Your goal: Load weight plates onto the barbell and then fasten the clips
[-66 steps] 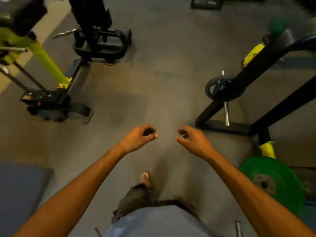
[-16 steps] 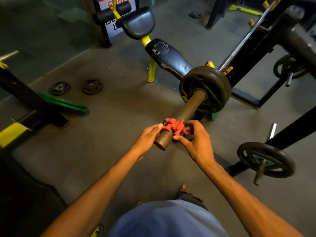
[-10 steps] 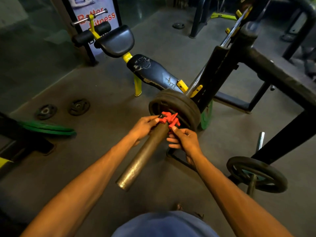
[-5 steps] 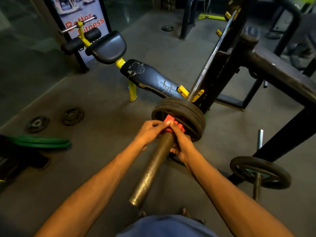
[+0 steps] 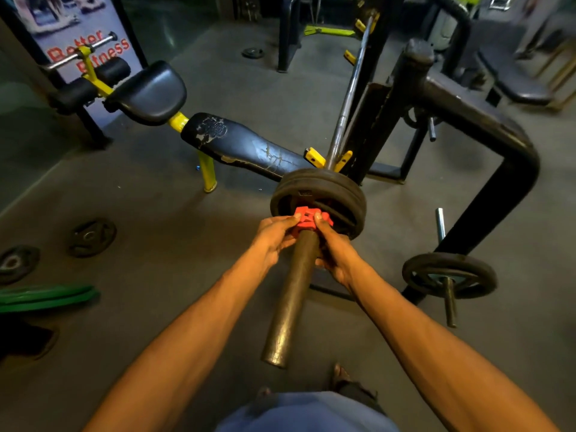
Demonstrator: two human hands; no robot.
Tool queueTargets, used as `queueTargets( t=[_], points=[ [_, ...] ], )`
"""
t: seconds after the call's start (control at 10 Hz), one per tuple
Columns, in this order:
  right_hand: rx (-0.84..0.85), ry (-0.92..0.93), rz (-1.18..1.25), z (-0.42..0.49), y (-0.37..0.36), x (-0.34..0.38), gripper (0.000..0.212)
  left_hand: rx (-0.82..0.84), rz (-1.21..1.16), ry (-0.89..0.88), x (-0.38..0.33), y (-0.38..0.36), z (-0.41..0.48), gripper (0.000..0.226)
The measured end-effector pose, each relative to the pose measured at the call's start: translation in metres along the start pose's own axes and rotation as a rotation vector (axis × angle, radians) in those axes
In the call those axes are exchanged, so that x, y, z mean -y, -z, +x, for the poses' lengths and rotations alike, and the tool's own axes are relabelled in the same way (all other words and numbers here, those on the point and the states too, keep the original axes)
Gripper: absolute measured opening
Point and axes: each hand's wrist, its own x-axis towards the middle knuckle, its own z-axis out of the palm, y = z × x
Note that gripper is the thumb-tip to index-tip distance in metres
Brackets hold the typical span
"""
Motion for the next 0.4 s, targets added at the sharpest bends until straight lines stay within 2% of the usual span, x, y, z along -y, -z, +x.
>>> queueTargets(
  t=[0.1,0.2,0.3,0.4],
  points=[
    [-0.059,0.049,-0.154,-0.016,0.007,-0.003,0.047,-0.051,0.198,-0.125,0.006,0.005,-0.008,0.036],
    [-0.094,0.168,-0.426,-0.033,0.027,-0.002,0.045,-0.129,0.431,-0.306,0.013,0.023,-0.020,0.036],
    [-0.100,0.307,-0.784,-0.053,0.044,0.020,0.050,-0.100,0.803,-0.461,0.005,0.043,-0.033,0.051],
    [-0.045,0.447,-0.988,-0.071,0.055,0.062,0.057,-0.036,1.022,-0.547,-0.027,0.053,-0.051,0.059]
  ],
)
